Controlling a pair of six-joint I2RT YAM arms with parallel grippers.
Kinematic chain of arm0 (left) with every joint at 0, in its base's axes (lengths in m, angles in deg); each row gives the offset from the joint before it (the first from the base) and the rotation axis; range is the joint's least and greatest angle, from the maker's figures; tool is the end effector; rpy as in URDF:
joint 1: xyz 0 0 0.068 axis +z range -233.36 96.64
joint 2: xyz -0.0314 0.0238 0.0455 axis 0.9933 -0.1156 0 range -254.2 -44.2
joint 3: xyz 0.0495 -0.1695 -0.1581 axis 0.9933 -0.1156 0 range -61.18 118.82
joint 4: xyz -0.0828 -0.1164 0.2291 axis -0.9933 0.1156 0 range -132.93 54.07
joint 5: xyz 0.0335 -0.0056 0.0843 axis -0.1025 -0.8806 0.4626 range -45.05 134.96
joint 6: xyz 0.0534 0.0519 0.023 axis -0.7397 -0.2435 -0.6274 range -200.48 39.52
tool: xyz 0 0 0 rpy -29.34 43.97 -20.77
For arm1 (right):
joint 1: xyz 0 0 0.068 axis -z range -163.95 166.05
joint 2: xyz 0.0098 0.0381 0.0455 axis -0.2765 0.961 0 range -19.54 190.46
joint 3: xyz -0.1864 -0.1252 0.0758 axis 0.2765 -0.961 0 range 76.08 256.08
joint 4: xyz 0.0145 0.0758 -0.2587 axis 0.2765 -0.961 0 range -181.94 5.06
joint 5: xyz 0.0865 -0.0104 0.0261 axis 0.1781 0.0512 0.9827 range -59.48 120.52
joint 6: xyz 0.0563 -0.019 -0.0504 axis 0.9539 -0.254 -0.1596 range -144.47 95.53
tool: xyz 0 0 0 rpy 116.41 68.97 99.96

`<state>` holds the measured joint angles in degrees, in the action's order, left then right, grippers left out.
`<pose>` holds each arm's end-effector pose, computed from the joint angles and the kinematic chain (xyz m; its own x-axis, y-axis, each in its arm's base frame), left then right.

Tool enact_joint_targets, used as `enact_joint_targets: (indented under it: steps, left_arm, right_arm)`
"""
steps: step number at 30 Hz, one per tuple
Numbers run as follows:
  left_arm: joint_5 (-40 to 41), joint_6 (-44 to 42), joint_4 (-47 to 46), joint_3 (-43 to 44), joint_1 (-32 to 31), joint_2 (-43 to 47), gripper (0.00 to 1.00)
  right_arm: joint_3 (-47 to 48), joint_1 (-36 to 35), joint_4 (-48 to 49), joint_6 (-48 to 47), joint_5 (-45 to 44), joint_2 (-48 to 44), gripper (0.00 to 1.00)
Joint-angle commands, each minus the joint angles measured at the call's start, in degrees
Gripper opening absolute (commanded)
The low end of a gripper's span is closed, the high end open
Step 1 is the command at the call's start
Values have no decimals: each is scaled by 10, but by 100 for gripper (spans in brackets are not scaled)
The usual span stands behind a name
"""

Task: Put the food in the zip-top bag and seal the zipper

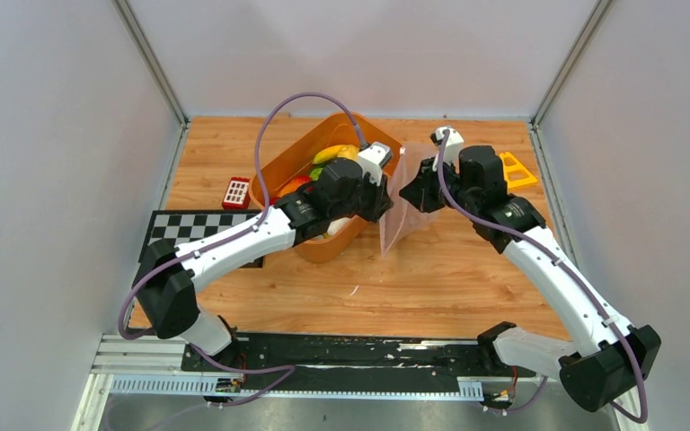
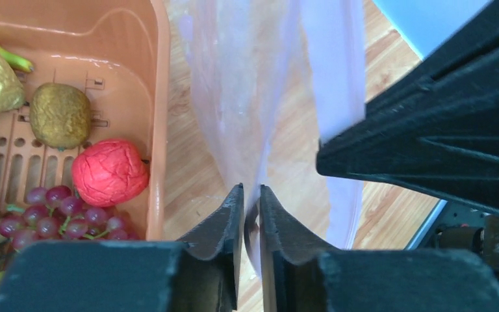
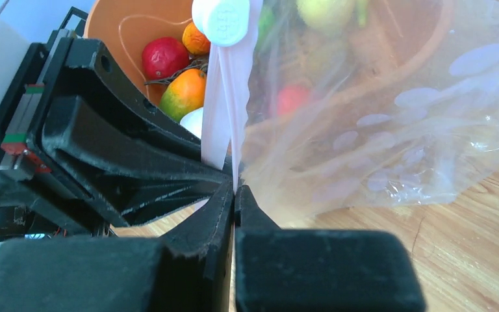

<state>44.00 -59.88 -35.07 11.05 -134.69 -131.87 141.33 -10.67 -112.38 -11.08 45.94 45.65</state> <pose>0.2496 -0.3136 0.2746 -0.5094 0.0735 -0.8574 0.6527 0.6823 -0.3293 0.2613 0.1514 0.3161 -0.5488 -0.0263 -0.8355 -0.5317 0.7823 0.3246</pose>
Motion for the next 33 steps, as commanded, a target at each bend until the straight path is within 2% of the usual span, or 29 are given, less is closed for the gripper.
enact_joint_targets:
  steps: [1,4,7,9,11,18,24,27,33]
  left_arm:
    - [8,-6,-19,26,1,1,15]
    - [8,-6,-16,29,1,3,0]
    - [8,-2,-15,35,1,5,0]
    - [0,10,-19,36,1,8,0]
    - [-7,29,-30,35,1,12,0]
    - [-10,78,-39,43,1,12,0]
    - [-20,94,-43,50,1,9,0]
    - [-22,97,-42,50,1,13,0]
    - [-23,104,-42,47,1,17,0]
  right_arm:
    - [15,2,-29,-20,3,-28,0]
    - [14,2,-39,-20,2,-31,0]
    - [15,2,-49,-3,-14,-31,7]
    - [14,3,-55,10,-21,-31,20]
    - [12,1,-57,20,-30,-33,28]
    - [-12,-26,-17,44,-44,-69,42]
    - [-35,-53,21,47,-95,-85,43]
    - [-36,-58,9,43,-145,-72,38]
    - [-54,-65,36,39,-141,-63,32]
